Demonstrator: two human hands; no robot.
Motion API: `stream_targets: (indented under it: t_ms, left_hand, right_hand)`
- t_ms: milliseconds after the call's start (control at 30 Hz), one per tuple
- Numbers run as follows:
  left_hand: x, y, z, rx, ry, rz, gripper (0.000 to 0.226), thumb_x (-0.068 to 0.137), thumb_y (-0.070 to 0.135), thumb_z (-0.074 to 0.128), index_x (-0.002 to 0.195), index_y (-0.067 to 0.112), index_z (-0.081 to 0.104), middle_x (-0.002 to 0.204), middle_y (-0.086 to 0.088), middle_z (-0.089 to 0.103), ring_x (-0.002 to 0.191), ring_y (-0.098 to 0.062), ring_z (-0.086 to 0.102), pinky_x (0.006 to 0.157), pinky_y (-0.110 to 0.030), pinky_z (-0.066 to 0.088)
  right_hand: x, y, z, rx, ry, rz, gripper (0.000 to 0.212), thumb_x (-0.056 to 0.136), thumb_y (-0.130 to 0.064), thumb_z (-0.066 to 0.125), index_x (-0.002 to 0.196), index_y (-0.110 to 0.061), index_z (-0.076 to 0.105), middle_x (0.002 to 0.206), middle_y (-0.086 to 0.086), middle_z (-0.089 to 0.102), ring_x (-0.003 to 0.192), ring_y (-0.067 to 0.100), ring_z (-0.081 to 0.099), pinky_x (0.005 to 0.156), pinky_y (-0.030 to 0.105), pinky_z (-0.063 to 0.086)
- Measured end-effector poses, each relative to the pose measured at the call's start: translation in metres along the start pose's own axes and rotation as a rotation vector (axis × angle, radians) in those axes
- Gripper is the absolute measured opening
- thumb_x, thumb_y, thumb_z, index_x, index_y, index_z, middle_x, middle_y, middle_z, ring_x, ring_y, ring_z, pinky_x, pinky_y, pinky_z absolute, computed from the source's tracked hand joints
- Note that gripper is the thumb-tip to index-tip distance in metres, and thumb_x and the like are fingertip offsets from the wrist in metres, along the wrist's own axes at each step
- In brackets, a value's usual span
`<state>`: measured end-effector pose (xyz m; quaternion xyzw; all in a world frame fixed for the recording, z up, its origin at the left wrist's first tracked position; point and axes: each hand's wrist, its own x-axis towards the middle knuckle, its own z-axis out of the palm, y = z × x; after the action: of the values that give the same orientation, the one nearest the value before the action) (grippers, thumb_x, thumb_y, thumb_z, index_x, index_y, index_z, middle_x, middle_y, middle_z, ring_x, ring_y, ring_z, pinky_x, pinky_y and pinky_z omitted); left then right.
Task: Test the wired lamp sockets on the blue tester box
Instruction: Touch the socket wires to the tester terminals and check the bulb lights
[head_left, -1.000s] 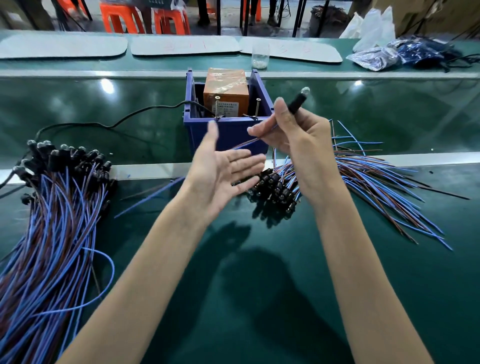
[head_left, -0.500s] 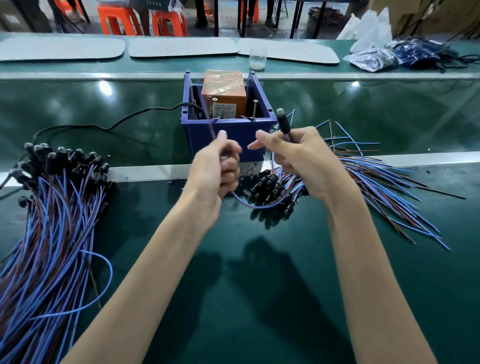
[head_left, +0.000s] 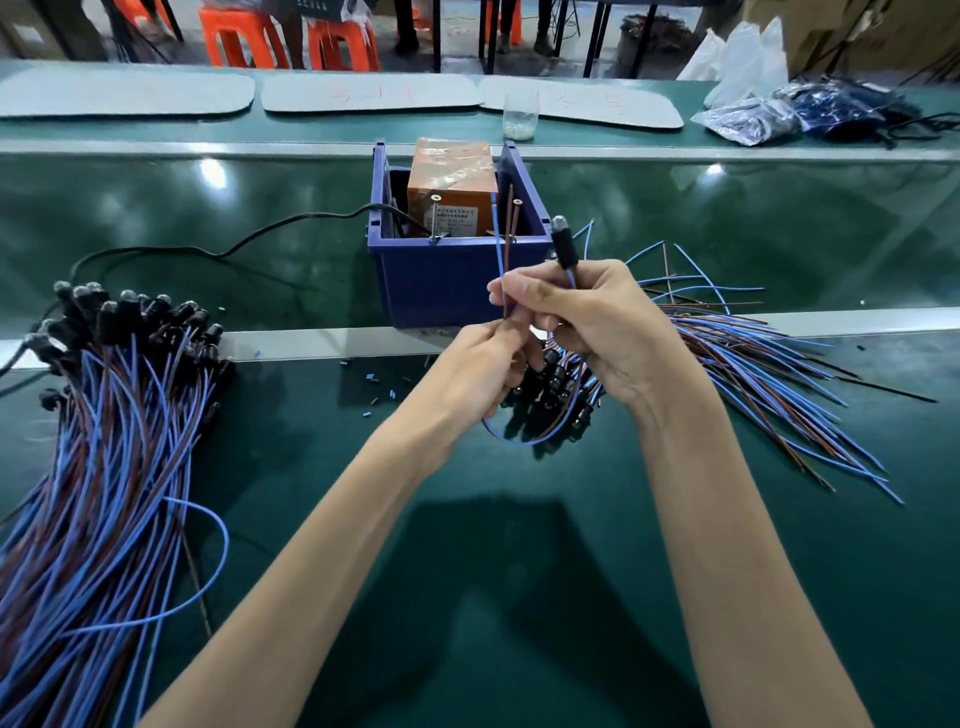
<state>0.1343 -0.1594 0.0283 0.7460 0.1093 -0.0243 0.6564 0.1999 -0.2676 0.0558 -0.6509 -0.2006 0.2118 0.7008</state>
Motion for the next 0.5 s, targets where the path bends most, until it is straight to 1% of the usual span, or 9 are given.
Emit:
stream_targets:
  t_ms: [100,133,233,300,367,500]
  left_hand:
    - [0.0007,-0.0006,-0.0027,-0.012,-0.028,0.010,0.044,0.102,0.043,0.036,0.071,0.017,0.052,0.047,0.015,0.027,0.039,-0.003,0.022,0.039,-0.016,0.021]
    - [0.0006,0.0006,-0.0035,-0.042,-0.023,0.013,0.040,0.101,0.041,0.038,0.072,0.017,0.052,0.051,0.012,0.026,0.040,-0.004,0.022,0.040,-0.016,0.020]
    - [0.0011,0.0032,-0.0052,-0.174,0.026,0.053,0.035,0.100,0.036,0.043,0.073,0.017,0.052,0.056,0.007,0.028,0.044,-0.006,0.023,0.041,-0.018,0.020]
    - [0.0012,0.0022,-0.0047,-0.207,0.066,0.096,0.035,0.102,0.030,0.042,0.071,0.016,0.053,0.052,0.009,0.034,0.044,-0.005,0.027,0.042,-0.016,0.024]
    - [0.0014,0.0004,-0.0037,-0.210,0.104,0.123,0.036,0.103,0.025,0.041,0.071,0.014,0.054,0.049,0.012,0.037,0.042,-0.004,0.030,0.043,-0.014,0.028]
    - [0.0048,-0.0031,-0.0043,-0.205,0.196,0.132,0.035,0.103,0.021,0.042,0.074,0.014,0.059,0.051,0.011,0.046,0.047,-0.004,0.042,0.050,-0.015,0.041]
  right_hand:
    - [0.0006,-0.0007,0.0002,0.020,0.011,-0.017,0.016,0.086,-0.003,0.065,0.072,-0.006,0.071,0.066,0.004,0.065,0.043,0.002,0.040,0.036,0.013,0.034]
    - [0.0017,-0.0005,-0.0003,0.012,0.033,-0.021,0.016,0.087,-0.003,0.065,0.072,-0.006,0.071,0.065,0.003,0.066,0.043,0.002,0.040,0.037,0.013,0.036]
    - [0.0055,0.0007,-0.0029,-0.097,0.120,-0.018,0.013,0.086,-0.007,0.068,0.074,-0.010,0.071,0.062,-0.002,0.067,0.043,0.002,0.040,0.042,0.010,0.034]
    - [0.0066,0.0019,-0.0030,-0.120,0.150,-0.011,0.013,0.086,-0.008,0.068,0.074,-0.011,0.070,0.059,-0.005,0.066,0.042,0.002,0.040,0.042,0.009,0.032]
    - [0.0070,0.0030,-0.0032,-0.111,0.171,-0.014,0.014,0.086,-0.007,0.068,0.073,-0.011,0.069,0.059,-0.004,0.067,0.041,0.001,0.041,0.041,0.009,0.032]
    - [0.0069,0.0032,-0.0045,-0.127,0.212,-0.028,0.012,0.088,-0.006,0.066,0.075,-0.007,0.068,0.063,0.000,0.069,0.040,0.000,0.046,0.041,0.007,0.032]
